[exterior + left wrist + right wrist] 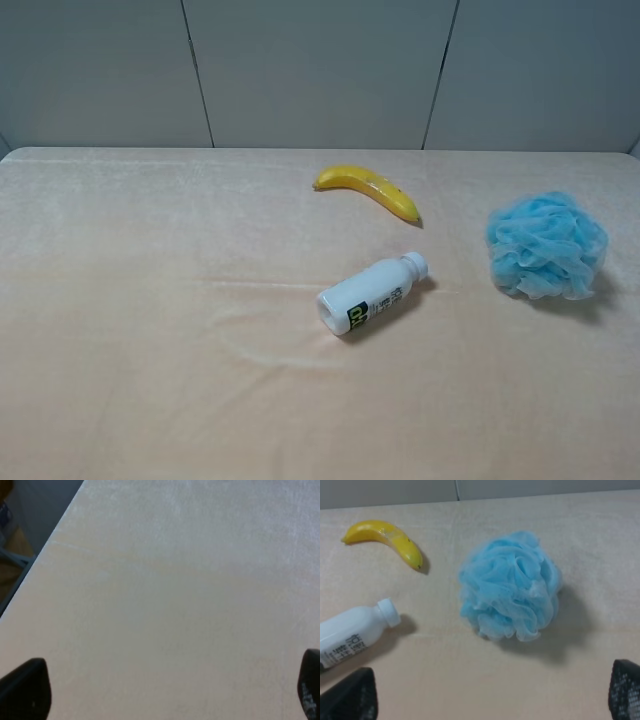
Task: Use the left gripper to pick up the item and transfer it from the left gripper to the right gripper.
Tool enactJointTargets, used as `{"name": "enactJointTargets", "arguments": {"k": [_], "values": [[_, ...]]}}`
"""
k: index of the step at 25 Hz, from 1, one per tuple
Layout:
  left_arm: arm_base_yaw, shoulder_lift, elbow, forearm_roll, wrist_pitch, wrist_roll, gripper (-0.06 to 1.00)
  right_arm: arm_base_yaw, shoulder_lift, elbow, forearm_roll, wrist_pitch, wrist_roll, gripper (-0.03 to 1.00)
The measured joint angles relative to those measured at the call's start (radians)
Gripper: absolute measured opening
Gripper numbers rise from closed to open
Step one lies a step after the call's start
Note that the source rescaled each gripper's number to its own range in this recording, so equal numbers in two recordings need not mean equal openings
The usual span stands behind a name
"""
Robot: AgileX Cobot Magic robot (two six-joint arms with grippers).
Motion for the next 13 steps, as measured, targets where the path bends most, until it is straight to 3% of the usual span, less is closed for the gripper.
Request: {"name": "enactJointTargets", "arguments": {"k": [13], "values": [[0.0,0.0,0.0,0.0,0.0,0.0,0.99,0.0,0.0,0.0,0.0,0.0,0.0,1.0]]}}
